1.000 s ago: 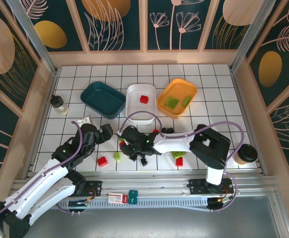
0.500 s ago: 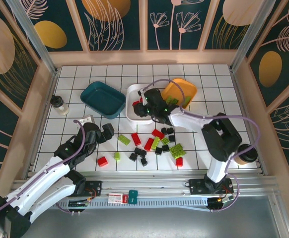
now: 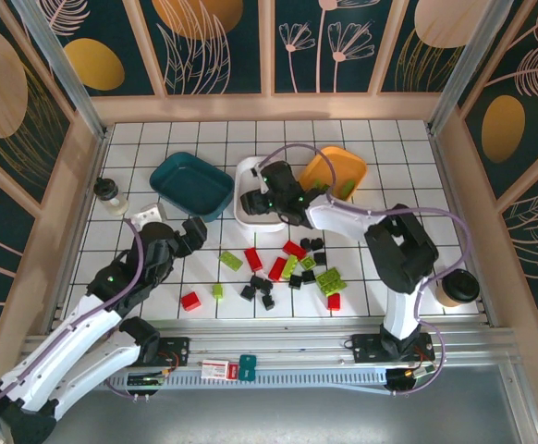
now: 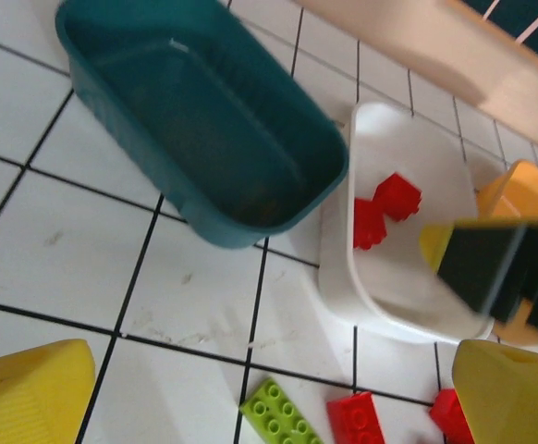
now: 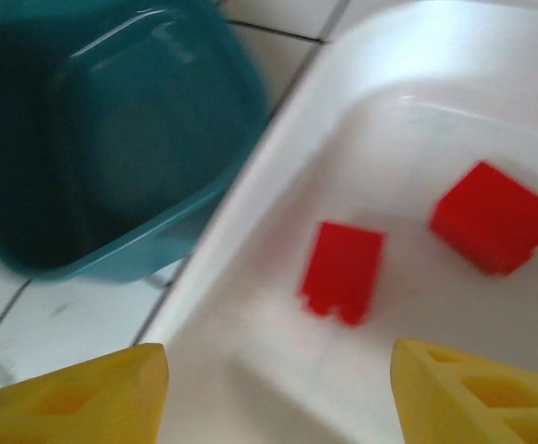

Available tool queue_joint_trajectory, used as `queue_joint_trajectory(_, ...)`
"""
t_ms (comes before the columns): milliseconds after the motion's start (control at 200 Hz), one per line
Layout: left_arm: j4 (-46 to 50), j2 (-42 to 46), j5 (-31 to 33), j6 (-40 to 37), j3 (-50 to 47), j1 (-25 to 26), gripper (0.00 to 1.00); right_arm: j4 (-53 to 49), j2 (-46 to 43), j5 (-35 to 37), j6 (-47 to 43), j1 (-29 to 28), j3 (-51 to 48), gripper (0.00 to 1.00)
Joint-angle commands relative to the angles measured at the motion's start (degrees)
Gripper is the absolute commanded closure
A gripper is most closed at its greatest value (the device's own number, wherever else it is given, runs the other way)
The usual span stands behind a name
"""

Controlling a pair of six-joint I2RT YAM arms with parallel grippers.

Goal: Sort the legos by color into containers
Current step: Place the lego in the container, then pick up the lego from the bottom-left of the table.

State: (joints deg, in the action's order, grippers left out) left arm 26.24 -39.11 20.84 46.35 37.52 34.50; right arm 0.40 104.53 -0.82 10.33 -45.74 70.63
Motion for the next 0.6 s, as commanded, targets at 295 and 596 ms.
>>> queue_joint_trajectory(295,9.94,5.69,9.57,-4.19,10.94,0.13,0.01,12.17,3.43,-0.88,-4.28,-25.19,-5.53,0.24)
queue_joint_trajectory(596,11.42,7.44,8.96,-2.07,9.70,0.16,0.01,15.47,11.06,-0.44,-8.13,-31.22,-1.83,0.20)
